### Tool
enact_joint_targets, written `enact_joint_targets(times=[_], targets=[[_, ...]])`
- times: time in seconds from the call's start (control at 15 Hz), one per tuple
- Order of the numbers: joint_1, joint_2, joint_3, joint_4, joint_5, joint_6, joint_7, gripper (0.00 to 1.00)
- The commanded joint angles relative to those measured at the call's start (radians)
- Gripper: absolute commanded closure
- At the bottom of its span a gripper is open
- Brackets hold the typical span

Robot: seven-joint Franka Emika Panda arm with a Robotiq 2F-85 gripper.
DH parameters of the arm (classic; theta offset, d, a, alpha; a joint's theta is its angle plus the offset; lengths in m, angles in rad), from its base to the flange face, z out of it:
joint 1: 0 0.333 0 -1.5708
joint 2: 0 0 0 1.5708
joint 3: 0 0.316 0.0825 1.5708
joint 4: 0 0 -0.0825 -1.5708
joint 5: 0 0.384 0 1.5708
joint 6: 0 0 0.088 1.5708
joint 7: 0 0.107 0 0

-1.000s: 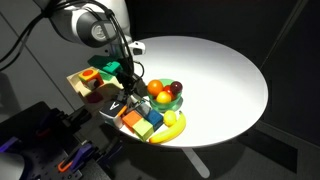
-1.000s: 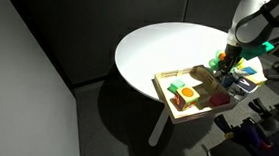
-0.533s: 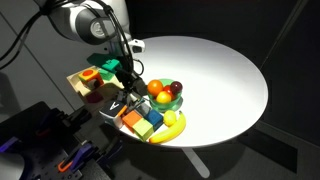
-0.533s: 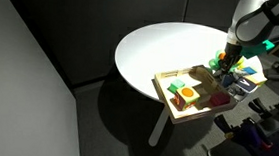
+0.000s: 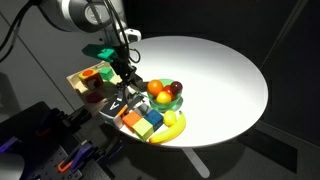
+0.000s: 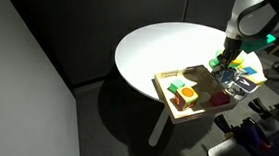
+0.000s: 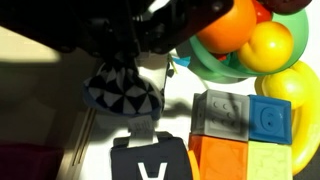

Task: Move one black and white soft block from the table to the tray

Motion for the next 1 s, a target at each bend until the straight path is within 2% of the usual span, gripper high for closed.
enact_joint_targets(times=[0.0,0.93], targets=[[0.009,-0.071,0.006,-0.026,-0.047,-0.036,0.055,0.94],[0.024,-0.144,0.108,-0.069,-0.029,-0.046,-0.004,0.94]])
